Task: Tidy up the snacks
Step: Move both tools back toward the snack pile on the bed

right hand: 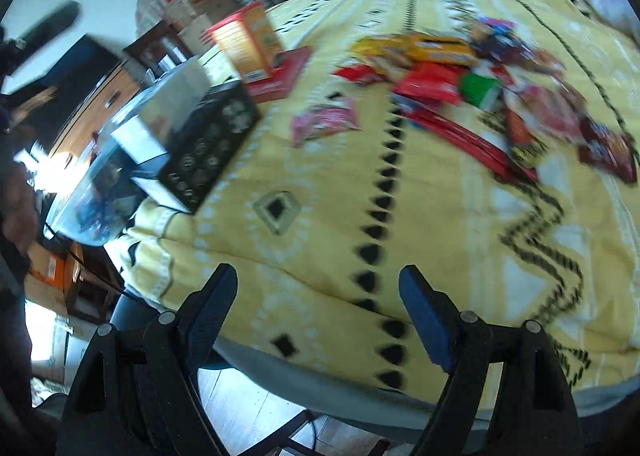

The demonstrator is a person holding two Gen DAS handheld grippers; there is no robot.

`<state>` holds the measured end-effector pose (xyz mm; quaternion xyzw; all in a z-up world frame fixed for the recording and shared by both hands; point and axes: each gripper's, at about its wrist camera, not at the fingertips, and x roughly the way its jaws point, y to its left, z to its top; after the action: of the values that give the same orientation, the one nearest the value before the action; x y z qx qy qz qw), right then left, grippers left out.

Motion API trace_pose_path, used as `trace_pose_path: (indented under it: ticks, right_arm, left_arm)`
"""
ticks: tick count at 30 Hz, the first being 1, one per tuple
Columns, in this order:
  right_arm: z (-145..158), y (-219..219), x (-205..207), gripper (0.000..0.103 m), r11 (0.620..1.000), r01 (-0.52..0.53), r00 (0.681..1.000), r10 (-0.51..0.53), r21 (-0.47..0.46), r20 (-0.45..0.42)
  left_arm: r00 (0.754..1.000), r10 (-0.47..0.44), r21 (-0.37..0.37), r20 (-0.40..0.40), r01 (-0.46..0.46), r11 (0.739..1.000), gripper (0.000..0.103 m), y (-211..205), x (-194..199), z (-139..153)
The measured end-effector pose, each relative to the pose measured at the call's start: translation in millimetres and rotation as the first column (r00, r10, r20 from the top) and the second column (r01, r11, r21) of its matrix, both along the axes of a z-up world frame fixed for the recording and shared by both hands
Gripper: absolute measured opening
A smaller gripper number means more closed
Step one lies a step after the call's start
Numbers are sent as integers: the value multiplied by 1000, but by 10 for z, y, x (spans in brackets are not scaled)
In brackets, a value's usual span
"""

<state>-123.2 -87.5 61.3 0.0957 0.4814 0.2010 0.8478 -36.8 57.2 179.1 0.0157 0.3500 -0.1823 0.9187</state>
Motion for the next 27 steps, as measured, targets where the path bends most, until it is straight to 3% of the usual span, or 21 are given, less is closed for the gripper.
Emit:
trace_pose_path:
  ticks: [3, 5, 8, 11, 13, 15, 17, 18, 19, 20, 23, 27]
  right_arm:
    - [-158, -282, -18, 85, 998, 48, 998, -46, 37, -36]
    - [-250, -498, -17, 85, 992, 91, 994, -84, 88, -72]
    - [-298, -760, -23, 85, 983, 142, 988, -133, 119, -77]
    - [-340, -964, 9, 85, 976, 169, 984, -159, 141, -82]
    - [-370, -1059, 40, 85, 971, 175, 983, -162, 165, -88]
    - [-382, -1088, 64, 85, 969, 174, 983, -160, 178, -87]
    - [-389, -1093, 79, 85, 968, 171, 984, -158, 185, -83]
    - [-393, -1103, 91, 85, 968, 171, 984, -158, 185, -81]
    - [-398, -1098, 91, 85, 968, 169, 984, -157, 185, -79]
    - [-405, -1093, 85, 85, 968, 167, 985, -155, 185, -76]
    - [-440, -1125, 65, 85, 966, 168, 985, -155, 196, -77]
    - [-472, -1109, 60, 88, 968, 160, 986, -147, 192, -79]
  left_arm:
    - [982, -21, -4, -186, 20, 1000, 97, -151, 393, -614]
    - [968, 17, 41, -251, -7, 999, 96, -241, 585, -935]
    - [952, 78, 90, -295, -53, 995, 96, -281, 816, -1213]
    - [950, 165, 180, -265, -120, 976, 97, -319, 1003, -1379]
    - [929, 227, 210, -292, -169, 963, 97, -292, 1113, -1545]
    - [910, 233, 203, -344, -170, 964, 96, -321, 1127, -1685]
    - [923, 97, 113, -372, -59, 992, 96, -471, 1028, -1637]
    - [916, -41, 3, -398, 46, 999, 92, -575, 940, -1575]
    - [903, -153, -89, -401, 127, 988, 81, -660, 838, -1494]
    - [900, -191, -117, -392, 157, 981, 79, -699, 761, -1432]
    - [921, -165, -148, -353, 119, 982, 79, -628, 622, -1299]
    - [950, -48, -58, -308, 32, 998, 81, -519, 688, -1248]
